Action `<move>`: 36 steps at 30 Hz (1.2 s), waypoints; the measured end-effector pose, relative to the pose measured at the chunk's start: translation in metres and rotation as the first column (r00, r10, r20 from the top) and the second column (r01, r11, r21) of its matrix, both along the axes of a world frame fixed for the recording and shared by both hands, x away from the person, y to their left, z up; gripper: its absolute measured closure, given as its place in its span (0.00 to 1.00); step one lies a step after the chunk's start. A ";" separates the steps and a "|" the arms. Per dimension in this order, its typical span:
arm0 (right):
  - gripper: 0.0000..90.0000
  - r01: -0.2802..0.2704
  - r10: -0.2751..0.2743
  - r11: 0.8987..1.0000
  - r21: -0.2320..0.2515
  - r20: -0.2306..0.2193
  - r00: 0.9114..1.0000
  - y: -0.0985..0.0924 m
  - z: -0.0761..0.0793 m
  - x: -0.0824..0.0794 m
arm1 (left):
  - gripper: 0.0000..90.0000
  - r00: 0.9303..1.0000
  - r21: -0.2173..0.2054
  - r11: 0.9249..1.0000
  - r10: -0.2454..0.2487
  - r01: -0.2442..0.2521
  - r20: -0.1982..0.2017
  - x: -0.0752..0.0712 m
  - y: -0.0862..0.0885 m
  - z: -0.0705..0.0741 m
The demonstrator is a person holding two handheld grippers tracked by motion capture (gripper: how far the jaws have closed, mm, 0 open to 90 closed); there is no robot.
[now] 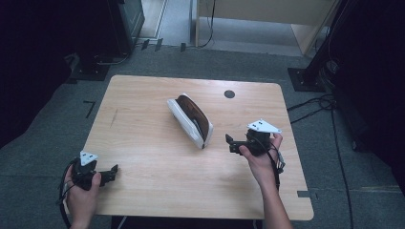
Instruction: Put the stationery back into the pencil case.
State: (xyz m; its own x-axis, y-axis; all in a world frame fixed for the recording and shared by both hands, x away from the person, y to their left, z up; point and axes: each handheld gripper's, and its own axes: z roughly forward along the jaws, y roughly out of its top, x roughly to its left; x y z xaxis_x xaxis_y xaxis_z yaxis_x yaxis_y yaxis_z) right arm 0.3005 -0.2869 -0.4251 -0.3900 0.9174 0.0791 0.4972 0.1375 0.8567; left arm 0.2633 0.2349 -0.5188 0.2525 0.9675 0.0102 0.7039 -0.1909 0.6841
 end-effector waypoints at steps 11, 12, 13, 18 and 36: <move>0.00 0.054 -0.055 0.998 -0.013 -0.020 0.998 -0.026 -0.013 -0.014 | 0.00 1.000 0.000 1.000 0.000 0.000 0.000 0.000 0.000 0.000; 0.00 0.063 -0.063 0.998 -0.016 -0.022 0.998 -0.029 -0.015 -0.015 | 0.00 1.000 0.000 1.000 0.000 0.000 0.000 0.000 0.000 0.000; 0.00 0.069 -0.070 0.997 -0.015 -0.026 0.997 -0.032 -0.017 -0.017 | 0.00 1.000 0.000 1.000 0.000 0.000 0.000 0.000 0.000 0.000; 0.00 0.097 -0.097 0.995 -0.013 -0.035 0.995 -0.044 -0.024 -0.023 | 0.00 1.000 0.000 1.000 0.000 0.000 0.000 0.000 0.000 0.000; 0.00 0.189 -0.190 0.982 -0.026 -0.091 0.978 -0.088 -0.059 -0.051 | 0.00 1.000 0.000 1.000 0.000 0.000 0.000 0.000 0.000 0.000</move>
